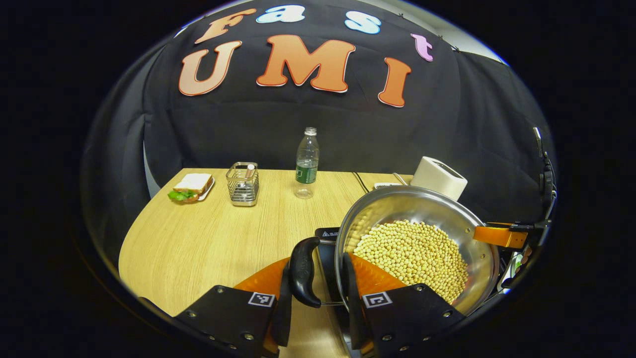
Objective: First push the handle of the pot to place it horizontally, then grasp the pot with both hands and set it on the induction cooktop.
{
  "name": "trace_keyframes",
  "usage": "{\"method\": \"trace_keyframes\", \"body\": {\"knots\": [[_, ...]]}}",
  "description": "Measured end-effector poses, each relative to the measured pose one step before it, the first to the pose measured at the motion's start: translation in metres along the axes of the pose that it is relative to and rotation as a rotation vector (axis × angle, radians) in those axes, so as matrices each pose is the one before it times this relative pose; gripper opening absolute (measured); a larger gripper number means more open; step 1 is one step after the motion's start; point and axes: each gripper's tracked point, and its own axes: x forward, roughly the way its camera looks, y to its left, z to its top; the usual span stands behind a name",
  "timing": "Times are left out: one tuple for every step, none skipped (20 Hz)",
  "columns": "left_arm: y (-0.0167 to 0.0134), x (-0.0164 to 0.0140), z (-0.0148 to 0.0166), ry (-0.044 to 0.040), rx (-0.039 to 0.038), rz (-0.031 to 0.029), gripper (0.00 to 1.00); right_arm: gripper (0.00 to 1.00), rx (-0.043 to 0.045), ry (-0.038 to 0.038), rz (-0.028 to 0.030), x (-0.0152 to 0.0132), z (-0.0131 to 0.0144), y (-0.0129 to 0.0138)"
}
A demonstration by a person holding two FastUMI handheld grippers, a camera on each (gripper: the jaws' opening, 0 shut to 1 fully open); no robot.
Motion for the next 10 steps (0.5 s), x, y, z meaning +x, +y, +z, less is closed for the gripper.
{"method": "trace_keyframes", "body": {"knots": [[-0.00341, 0.00322, -0.00412, 0.00852, 0.00114, 0.00155, 0.50, 0.49, 0.00238, 0.00856, 0.00051, 0.00520, -0.00330, -0.00275], [-0.00217, 0.00296, -0.00352, 0.00884, 0.00102, 0.00289, 0.50, 0.49, 0.00072, 0.01082, 0.00053, 0.00374, -0.00197, -0.00310], [-0.00242, 0.00491, -0.00314, 0.00940, 0.00151, 0.00358, 0.49, 0.49, 0.00210, 0.00852, 0.00056, 0.00390, -0.00239, -0.00252], [-0.00093, 0.00300, -0.00305, 0.01029, 0.00359, 0.00322, 0.49, 0.49, 0.00198, 0.00901, 0.00019, 0.00451, -0.00286, -0.00182], [-0.00091, 0.00396, -0.00389, 0.00971, 0.00050, 0.00293, 0.49, 0.49, 0.00117, 0.00947, 0.00045, 0.00400, -0.00275, -0.00128], [0.00001, 0.00371, -0.00228, 0.00825, -0.00269, 0.00163, 0.49, 0.49, 0.00179, 0.00869, 0.00023, 0.00250, -0.00286, -0.00145], [-0.00065, 0.00227, -0.00185, 0.00668, -0.00335, 0.00064, 0.49, 0.45, 0.00506, 0.00904, -0.00010, 0.00242, -0.00128, -0.00104], [-0.00109, 0.00308, -0.00103, 0.00343, 0.00037, -0.00033, 0.49, 0.49, 0.00650, 0.00751, -0.00009, 0.00107, -0.00132, -0.00068], [-0.00059, 0.00117, -0.00088, 0.00167, 0.00080, -0.00171, 0.50, 0.49, 0.00526, 0.00306, 0.00213, 0.00145, 0.00034, -0.00101], [-0.00080, 0.00070, 0.00000, -0.00161, -0.00171, -0.00243, 0.50, 0.49, 0.00373, 0.00300, 0.00302, 0.00010, -0.00058, -0.00100]]}}
